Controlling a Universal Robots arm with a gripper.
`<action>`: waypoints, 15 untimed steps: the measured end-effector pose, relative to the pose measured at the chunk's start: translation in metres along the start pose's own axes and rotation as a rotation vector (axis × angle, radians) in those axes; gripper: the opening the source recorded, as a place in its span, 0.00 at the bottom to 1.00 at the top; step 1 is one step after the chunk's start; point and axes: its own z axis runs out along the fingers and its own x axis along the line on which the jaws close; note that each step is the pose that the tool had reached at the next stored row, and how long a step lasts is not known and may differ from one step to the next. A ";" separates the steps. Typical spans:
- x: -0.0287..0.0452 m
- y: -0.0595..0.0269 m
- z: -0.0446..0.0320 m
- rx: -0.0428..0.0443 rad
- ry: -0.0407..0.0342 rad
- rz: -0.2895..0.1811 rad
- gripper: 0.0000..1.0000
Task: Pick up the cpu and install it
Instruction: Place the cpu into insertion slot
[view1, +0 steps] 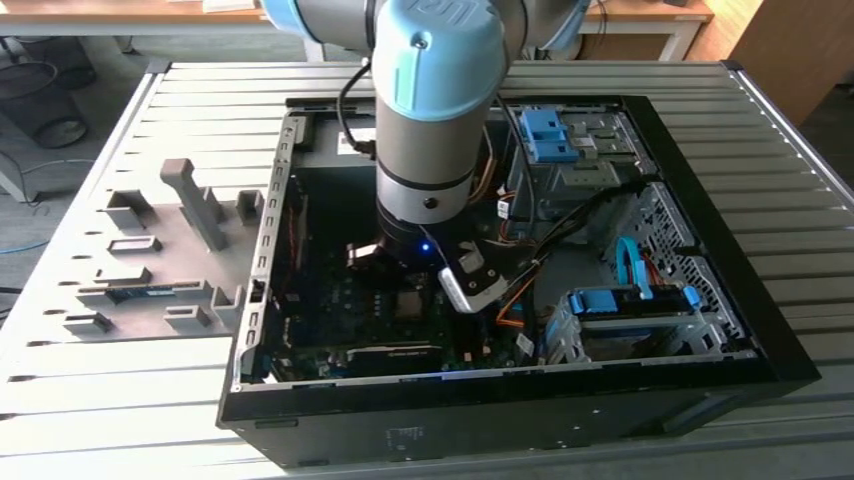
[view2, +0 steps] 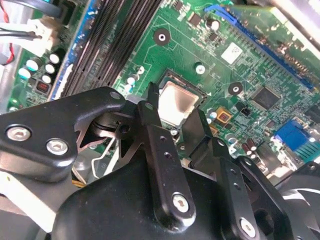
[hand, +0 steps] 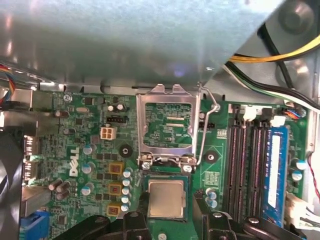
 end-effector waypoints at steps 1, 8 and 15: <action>0.0011 0.0003 0.0005 0.0000 0.0001 0.000 0.46; 0.0015 0.0009 0.0067 -0.0001 0.0000 0.000 0.46; 0.0013 0.0008 0.0106 0.0000 0.0001 0.000 0.46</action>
